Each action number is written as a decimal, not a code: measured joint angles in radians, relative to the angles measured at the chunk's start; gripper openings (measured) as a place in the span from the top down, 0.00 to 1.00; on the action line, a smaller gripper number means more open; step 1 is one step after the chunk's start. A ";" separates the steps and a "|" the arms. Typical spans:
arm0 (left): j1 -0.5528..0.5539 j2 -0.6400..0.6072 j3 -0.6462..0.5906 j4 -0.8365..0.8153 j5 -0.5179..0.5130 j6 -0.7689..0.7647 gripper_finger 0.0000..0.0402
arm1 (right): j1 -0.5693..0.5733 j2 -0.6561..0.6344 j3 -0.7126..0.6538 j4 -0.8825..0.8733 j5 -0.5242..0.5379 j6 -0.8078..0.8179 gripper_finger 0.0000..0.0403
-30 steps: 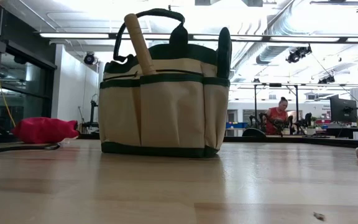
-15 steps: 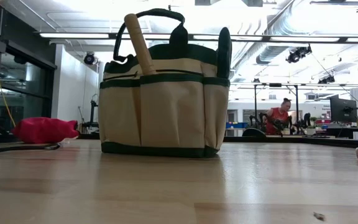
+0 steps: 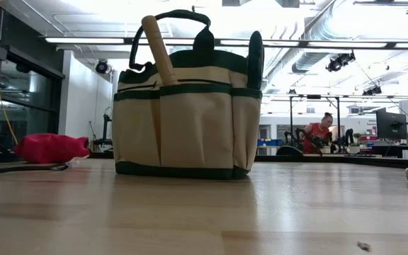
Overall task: Pick & Place Garden tools in Gardening bag
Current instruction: Put the brown trowel into the gardening bag
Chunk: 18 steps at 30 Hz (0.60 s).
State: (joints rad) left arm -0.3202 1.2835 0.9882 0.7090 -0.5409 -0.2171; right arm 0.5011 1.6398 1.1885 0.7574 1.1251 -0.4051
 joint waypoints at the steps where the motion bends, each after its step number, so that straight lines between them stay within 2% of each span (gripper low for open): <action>1: 0.000 0.000 0.000 0.000 0.000 0.000 0.85 | 0.000 0.000 0.000 0.000 0.000 -0.001 0.89; 6: 0.000 0.000 0.000 -0.002 0.000 0.002 0.85 | 0.005 0.000 0.000 -0.001 0.000 -0.009 0.88; 9: 0.000 0.000 0.000 -0.005 0.001 0.004 0.85 | 0.013 0.000 0.000 -0.007 0.003 -0.046 0.85; 14: -0.001 0.000 0.000 -0.011 0.003 0.009 0.85 | 0.024 0.000 0.001 -0.025 -0.011 -0.078 0.72; 18: -0.001 0.000 0.000 -0.016 -0.001 0.010 0.85 | 0.038 0.000 0.001 -0.021 -0.025 -0.032 0.59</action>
State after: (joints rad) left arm -0.3208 1.2835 0.9882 0.6934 -0.5417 -0.2068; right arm 0.5388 1.6398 1.1892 0.7366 1.0998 -0.4374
